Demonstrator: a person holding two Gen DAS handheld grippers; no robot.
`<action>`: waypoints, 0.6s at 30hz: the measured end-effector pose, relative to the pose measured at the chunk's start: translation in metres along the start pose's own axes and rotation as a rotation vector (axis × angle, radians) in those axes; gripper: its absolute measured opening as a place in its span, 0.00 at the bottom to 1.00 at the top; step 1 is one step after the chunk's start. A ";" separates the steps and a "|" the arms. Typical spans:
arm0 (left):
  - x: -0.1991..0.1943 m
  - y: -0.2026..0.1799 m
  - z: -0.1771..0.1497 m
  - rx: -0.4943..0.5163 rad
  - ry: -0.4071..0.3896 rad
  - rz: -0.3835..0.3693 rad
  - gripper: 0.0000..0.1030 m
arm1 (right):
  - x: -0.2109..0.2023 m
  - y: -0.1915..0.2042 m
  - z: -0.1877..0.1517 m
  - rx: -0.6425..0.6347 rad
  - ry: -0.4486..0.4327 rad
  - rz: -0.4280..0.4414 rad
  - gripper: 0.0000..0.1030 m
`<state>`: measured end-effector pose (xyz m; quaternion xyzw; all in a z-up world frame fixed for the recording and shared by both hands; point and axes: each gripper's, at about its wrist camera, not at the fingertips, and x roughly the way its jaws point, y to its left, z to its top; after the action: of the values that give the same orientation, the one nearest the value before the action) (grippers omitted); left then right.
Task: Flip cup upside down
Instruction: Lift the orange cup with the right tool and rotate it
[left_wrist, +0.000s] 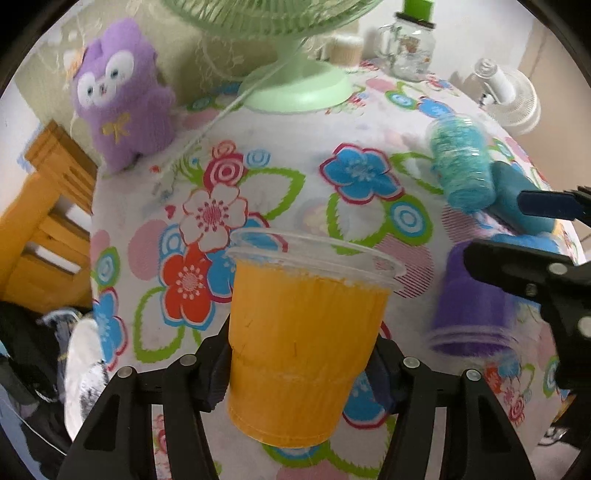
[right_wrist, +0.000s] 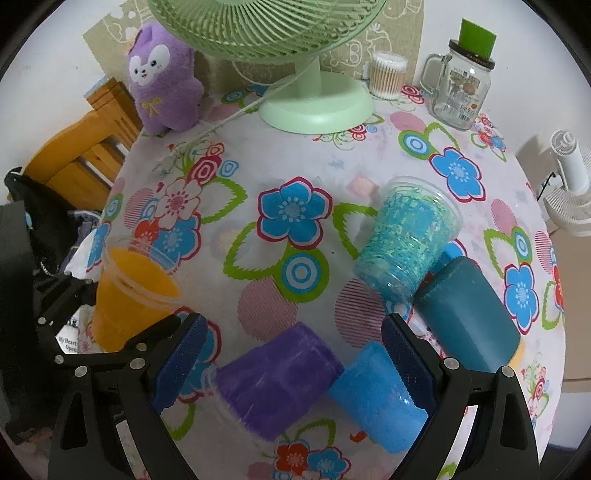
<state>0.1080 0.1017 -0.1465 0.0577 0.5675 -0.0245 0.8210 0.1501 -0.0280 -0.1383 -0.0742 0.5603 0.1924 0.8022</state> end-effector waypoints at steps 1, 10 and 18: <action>-0.007 -0.003 -0.001 0.019 -0.008 0.003 0.61 | -0.003 0.000 -0.002 -0.002 -0.003 0.001 0.94; -0.048 -0.047 -0.016 0.228 -0.066 0.005 0.61 | -0.048 -0.013 -0.041 0.010 -0.038 -0.005 0.94; -0.060 -0.100 -0.034 0.375 -0.071 -0.060 0.61 | -0.065 -0.043 -0.092 0.057 -0.014 -0.032 0.94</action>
<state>0.0449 0.0051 -0.1086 0.1919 0.5254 -0.1562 0.8141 0.0677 -0.1129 -0.1157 -0.0591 0.5587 0.1639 0.8109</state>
